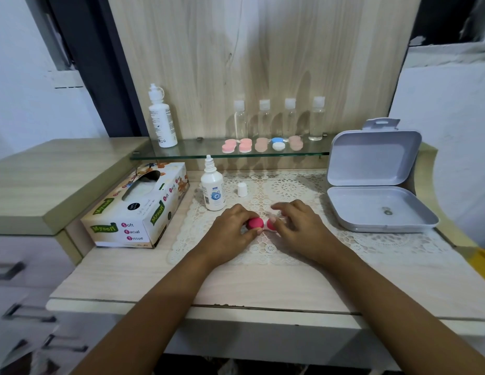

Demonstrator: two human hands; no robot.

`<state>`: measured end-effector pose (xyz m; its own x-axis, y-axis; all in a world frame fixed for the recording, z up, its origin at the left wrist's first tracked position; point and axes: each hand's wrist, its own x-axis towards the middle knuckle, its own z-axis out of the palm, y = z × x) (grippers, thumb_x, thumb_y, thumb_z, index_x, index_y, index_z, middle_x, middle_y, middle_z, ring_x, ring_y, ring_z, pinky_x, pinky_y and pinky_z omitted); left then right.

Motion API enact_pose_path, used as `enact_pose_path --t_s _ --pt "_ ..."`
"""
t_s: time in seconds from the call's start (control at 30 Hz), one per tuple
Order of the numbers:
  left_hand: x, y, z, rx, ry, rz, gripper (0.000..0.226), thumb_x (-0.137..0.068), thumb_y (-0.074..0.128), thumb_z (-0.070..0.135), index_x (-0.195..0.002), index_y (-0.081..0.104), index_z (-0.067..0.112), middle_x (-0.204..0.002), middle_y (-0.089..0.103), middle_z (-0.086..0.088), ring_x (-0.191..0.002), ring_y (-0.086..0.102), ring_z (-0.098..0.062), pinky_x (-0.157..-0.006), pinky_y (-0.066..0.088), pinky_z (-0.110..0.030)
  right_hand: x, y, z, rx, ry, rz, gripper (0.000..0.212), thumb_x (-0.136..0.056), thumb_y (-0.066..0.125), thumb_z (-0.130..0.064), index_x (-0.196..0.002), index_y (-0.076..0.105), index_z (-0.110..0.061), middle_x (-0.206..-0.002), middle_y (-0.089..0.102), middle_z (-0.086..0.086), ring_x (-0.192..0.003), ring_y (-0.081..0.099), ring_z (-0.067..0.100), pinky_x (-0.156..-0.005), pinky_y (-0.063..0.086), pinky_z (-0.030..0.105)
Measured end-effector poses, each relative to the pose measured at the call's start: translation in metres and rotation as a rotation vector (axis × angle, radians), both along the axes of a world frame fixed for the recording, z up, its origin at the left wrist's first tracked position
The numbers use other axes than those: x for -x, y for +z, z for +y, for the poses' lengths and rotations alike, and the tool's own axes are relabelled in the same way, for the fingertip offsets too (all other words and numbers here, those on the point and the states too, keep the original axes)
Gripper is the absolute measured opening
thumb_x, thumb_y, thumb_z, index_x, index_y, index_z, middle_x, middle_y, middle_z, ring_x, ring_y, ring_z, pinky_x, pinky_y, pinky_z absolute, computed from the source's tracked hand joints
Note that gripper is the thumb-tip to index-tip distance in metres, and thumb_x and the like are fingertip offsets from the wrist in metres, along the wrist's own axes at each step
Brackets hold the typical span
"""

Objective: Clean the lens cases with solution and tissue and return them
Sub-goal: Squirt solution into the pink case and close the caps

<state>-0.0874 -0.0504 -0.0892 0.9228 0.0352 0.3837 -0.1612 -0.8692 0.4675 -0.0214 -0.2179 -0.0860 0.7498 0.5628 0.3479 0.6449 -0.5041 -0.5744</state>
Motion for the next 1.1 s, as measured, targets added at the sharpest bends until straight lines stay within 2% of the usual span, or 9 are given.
enact_pose_path --t_s 0.2,0.27,0.37,0.47,0.6,0.73,0.83,0.93,1.1 --pt "0.0008 0.0007 0.0001 -0.007 0.004 0.002 0.026 -0.088 0.062 0.029 -0.111 0.064 0.017 -0.094 0.049 0.008 -0.094 0.048 -0.01 -0.084 0.038 -0.022 -0.0013 0.0044 0.0009 -0.06 -0.095 0.055 0.026 -0.092 0.049 -0.036 -0.079 0.052 -0.013 -0.08 0.05 -0.001 -0.084 0.049 0.021 -0.069 0.032 0.029" --pt "0.0007 0.0008 0.0001 -0.006 0.004 0.002 0.026 -0.088 0.062 0.029 -0.111 0.064 0.016 -0.095 0.05 0.008 -0.094 0.049 -0.011 -0.084 0.039 -0.023 0.0 0.0033 -0.0003 -0.046 -0.052 0.049 0.024 -0.089 0.049 -0.04 -0.091 0.054 -0.017 -0.085 0.051 -0.005 -0.089 0.049 0.02 -0.076 0.037 0.033" --pt "0.0006 0.001 -0.0003 -0.002 0.005 0.005 0.026 -0.088 0.062 0.028 -0.111 0.064 0.016 -0.096 0.05 0.007 -0.095 0.049 -0.012 -0.085 0.04 -0.025 0.0014 0.0016 -0.0009 0.077 0.001 0.033 0.044 -0.079 0.043 -0.048 -0.114 0.06 -0.027 -0.103 0.055 -0.005 -0.106 0.049 0.018 -0.095 0.038 0.041" --pt "0.0011 0.0015 -0.0005 -0.003 0.006 0.005 0.026 -0.088 0.062 0.028 -0.11 0.064 0.016 -0.095 0.05 0.007 -0.094 0.049 -0.011 -0.085 0.04 -0.024 0.0018 0.0028 -0.0002 0.029 -0.028 0.037 0.029 -0.088 0.048 -0.04 -0.098 0.065 -0.019 -0.098 0.057 -0.001 -0.101 0.051 0.019 -0.091 0.04 0.039" --pt "0.0013 0.0012 -0.0004 -0.01 0.005 0.006 0.025 -0.088 0.062 0.03 -0.109 0.064 0.017 -0.097 0.052 0.006 -0.095 0.05 -0.011 -0.086 0.041 -0.025 0.0006 0.0043 -0.0015 -0.067 -0.034 0.097 0.018 -0.093 0.047 -0.03 -0.091 0.052 -0.012 -0.081 0.053 -0.011 -0.087 0.05 0.016 -0.073 0.036 0.029" --pt "0.001 0.0013 -0.0004 -0.011 0.004 0.014 0.026 -0.088 0.062 0.03 -0.11 0.064 0.016 -0.098 0.052 0.005 -0.095 0.05 -0.012 -0.087 0.042 -0.027 -0.0002 0.0011 -0.002 0.08 0.039 0.023 0.04 -0.088 0.047 -0.038 -0.124 0.053 -0.022 -0.106 0.057 -0.005 -0.106 0.048 0.019 -0.095 0.038 0.041" --pt "0.0007 0.0012 -0.0004 -0.017 0.005 0.01 0.026 -0.088 0.062 0.029 -0.11 0.064 0.016 -0.097 0.051 0.006 -0.096 0.05 -0.012 -0.087 0.041 -0.027 -0.0031 -0.0008 -0.0022 0.105 0.062 -0.036 0.042 -0.083 0.044 -0.044 -0.116 0.062 -0.025 -0.107 0.058 -0.005 -0.104 0.051 0.021 -0.094 0.041 0.045" --pt "0.0003 0.001 -0.0006 -0.022 0.005 0.001 0.025 -0.087 0.063 0.028 -0.109 0.064 0.015 -0.096 0.051 0.007 -0.094 0.05 -0.012 -0.085 0.04 -0.025 -0.0055 -0.0013 -0.0024 0.085 0.076 -0.026 0.026 -0.088 0.056 -0.032 -0.111 0.064 -0.022 -0.105 0.058 -0.004 -0.103 0.052 0.022 -0.093 0.041 0.046" --pt "0.0 0.0007 -0.0003 -0.018 0.004 0.006 0.024 -0.087 0.063 0.028 -0.108 0.064 0.017 -0.096 0.051 0.008 -0.094 0.05 -0.011 -0.086 0.041 -0.026 -0.0052 -0.0014 -0.002 0.079 0.074 -0.034 0.022 -0.089 0.058 -0.027 -0.109 0.064 -0.021 -0.104 0.058 -0.003 -0.102 0.052 0.021 -0.093 0.041 0.046"
